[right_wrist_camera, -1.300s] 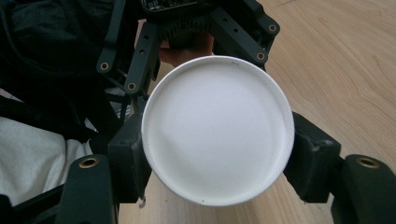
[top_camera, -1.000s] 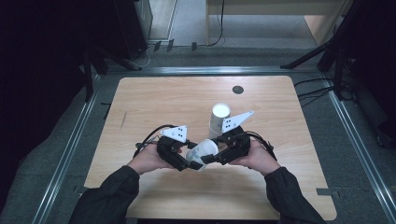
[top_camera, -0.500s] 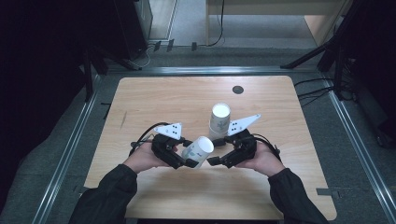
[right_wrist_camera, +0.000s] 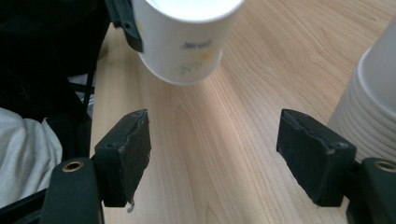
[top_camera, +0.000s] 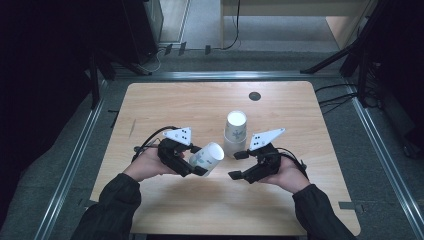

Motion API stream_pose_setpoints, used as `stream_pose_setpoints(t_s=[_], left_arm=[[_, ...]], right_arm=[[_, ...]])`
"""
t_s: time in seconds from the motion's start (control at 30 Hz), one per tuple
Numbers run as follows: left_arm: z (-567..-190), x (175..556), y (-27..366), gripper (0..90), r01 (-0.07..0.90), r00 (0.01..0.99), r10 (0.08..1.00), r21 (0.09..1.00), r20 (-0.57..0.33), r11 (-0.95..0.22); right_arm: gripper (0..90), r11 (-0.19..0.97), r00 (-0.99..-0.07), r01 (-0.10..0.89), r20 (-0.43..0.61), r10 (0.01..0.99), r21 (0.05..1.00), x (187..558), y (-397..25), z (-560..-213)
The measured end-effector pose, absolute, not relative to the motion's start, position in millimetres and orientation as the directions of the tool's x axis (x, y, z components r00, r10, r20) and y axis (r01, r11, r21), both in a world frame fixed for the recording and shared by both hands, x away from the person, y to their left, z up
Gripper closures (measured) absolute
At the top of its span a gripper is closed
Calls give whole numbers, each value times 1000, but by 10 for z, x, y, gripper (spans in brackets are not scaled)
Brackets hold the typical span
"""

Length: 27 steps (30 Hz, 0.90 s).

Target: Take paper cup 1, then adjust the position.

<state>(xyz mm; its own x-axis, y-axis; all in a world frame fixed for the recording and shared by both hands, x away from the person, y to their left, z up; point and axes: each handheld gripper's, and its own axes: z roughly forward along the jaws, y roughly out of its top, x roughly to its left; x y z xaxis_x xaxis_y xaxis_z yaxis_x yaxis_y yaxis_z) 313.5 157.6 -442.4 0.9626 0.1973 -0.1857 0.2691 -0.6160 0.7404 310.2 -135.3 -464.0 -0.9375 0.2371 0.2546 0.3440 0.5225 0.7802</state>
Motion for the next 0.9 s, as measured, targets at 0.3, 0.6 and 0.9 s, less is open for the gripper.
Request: stream_pose_setpoints(t_s=[0.3, 0.6, 0.9], left_arm=[[-4205, 3261, 1452, 284, 220, 975, 170, 644, -140, -732], [-4263, 3238, 1393, 285, 190, 982, 140, 590, -130, -785], [-4293, 3183, 1282, 285, 181, 983, 137, 499, -123, -848]], right_arm=[[266, 507, -939, 336, 242, 244, 793, 3099, -1379, -4641], [263, 496, -941, 332, 245, 234, 803, 3111, -1308, -4652], [254, 489, -948, 313, 240, 208, 814, 3090, -1255, -4657]])
